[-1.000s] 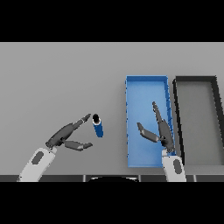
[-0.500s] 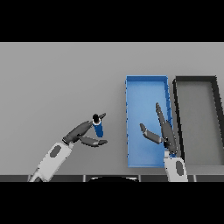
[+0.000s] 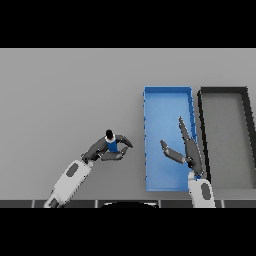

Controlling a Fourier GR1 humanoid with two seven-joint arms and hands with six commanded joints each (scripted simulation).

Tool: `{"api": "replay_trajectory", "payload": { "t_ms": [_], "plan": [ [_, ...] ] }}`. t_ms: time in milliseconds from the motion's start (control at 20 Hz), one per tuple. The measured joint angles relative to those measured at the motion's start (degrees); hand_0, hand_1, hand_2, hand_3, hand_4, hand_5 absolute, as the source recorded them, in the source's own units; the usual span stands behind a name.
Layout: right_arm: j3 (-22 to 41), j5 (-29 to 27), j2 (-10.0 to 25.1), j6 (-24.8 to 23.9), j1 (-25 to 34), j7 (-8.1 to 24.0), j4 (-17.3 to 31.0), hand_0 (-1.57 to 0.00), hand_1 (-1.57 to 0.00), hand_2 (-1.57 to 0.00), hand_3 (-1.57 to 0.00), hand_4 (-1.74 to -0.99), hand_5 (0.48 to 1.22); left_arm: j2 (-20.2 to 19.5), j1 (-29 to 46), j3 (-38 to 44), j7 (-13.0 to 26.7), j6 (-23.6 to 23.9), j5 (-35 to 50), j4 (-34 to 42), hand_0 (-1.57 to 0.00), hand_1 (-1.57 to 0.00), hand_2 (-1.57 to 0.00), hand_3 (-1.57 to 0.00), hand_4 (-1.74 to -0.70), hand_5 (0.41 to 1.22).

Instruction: Pick up the blue pipe and place it into the blue bin.

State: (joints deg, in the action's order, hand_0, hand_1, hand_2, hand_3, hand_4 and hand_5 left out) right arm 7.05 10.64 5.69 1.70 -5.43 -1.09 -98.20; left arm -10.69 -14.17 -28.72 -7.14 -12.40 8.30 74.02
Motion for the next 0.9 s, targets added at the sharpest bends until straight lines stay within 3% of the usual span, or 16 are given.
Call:
{"api": "replay_trajectory", "payload": {
  "t_ms": [150,200,300,550,900],
  "plan": [
    [0.0,-0.5,-0.2,0.2,-1.2,-0.7,-0.5,0.0,0.0,0.0,0.0,-1.198,0.604,0.1,-0.1,-1.3,-1.7,-0.7,-1.4,0.0,-1.13,-1.2,-1.23,-1.17,-1.6,1.072],
    [0.0,-0.3,-0.3,-0.1,-0.8,-0.3,-0.6,0.0,0.0,0.0,0.0,-1.195,0.603,-0.3,0.6,-2.1,-3.8,-0.7,-1.7,0.5,-1.22,-1.28,-1.3,-1.22,-1.63,1.101],
    [0.0,-0.2,-0.1,0.0,-0.4,0.0,-0.1,0.0,0.0,0.0,0.0,-1.19,0.6,-0.1,0.8,-2.9,-3.6,0.5,-2.5,1.2,-1.35,-1.38,-1.4,-1.32,-1.67,1.144],
    [0.4,0.1,-0.4,0.2,0.2,-0.2,0.4,0.0,0.0,0.0,0.0,-1.187,0.605,1.3,1.1,-2.6,-5.3,3.0,-1.9,5.6,-1.5,-1.51,-1.51,-1.44,-1.72,1.196],
    [-0.1,0.7,0.5,-0.3,-0.6,-1.8,-0.1,0.0,0.0,0.0,0.0,-1.144,0.601,1.1,-0.6,-3.4,-0.4,2.9,0.0,13.9,-1.56,-1.56,-1.56,-1.49,-1.74,1.216]
  ]
}}
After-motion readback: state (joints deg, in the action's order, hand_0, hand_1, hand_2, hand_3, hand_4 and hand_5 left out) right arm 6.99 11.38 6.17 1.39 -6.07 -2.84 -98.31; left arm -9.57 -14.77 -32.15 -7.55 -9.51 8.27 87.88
